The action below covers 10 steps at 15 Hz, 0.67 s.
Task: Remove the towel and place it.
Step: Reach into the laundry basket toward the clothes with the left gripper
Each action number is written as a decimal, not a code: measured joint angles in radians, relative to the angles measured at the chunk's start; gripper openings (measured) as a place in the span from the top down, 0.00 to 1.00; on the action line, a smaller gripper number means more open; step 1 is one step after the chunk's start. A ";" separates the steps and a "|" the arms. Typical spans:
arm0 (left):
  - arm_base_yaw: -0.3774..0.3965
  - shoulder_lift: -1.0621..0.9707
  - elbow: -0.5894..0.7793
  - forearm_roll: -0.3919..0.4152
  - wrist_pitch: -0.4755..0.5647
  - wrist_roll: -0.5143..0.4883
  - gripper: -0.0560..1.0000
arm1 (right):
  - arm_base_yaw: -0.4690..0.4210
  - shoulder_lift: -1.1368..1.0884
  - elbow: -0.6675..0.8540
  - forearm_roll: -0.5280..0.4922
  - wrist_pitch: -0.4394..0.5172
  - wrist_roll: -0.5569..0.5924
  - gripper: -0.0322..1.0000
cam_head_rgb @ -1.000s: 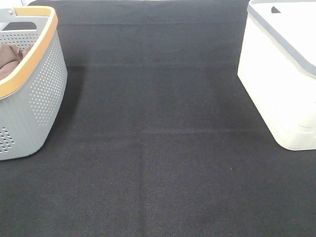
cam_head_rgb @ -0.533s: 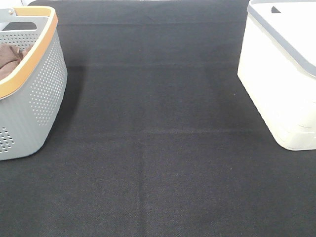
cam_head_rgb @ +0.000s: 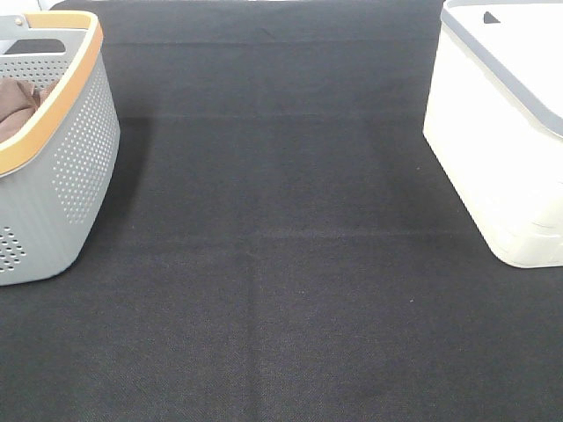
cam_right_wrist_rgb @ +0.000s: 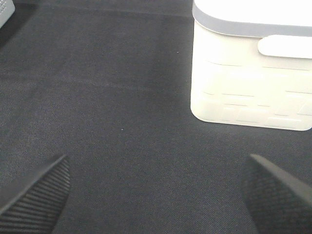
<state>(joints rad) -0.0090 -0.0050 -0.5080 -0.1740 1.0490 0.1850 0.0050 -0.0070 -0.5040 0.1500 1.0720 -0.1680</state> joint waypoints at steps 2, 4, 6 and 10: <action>0.000 0.000 0.000 -0.100 -0.001 0.000 0.10 | 0.000 0.000 0.000 0.000 0.000 0.000 0.10; 0.000 0.000 0.000 -0.158 -0.026 0.000 0.10 | 0.000 0.000 0.000 0.000 0.000 0.000 0.10; 0.000 0.000 0.000 -0.169 -0.029 0.000 0.10 | 0.000 0.000 0.000 0.000 0.000 0.000 0.10; 0.000 0.005 -0.001 -0.172 -0.066 0.000 0.10 | 0.000 0.000 0.000 0.000 0.000 0.000 0.10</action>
<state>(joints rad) -0.0090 0.0000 -0.5090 -0.3460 0.9830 0.1850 0.0050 -0.0070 -0.5040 0.1500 1.0720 -0.1680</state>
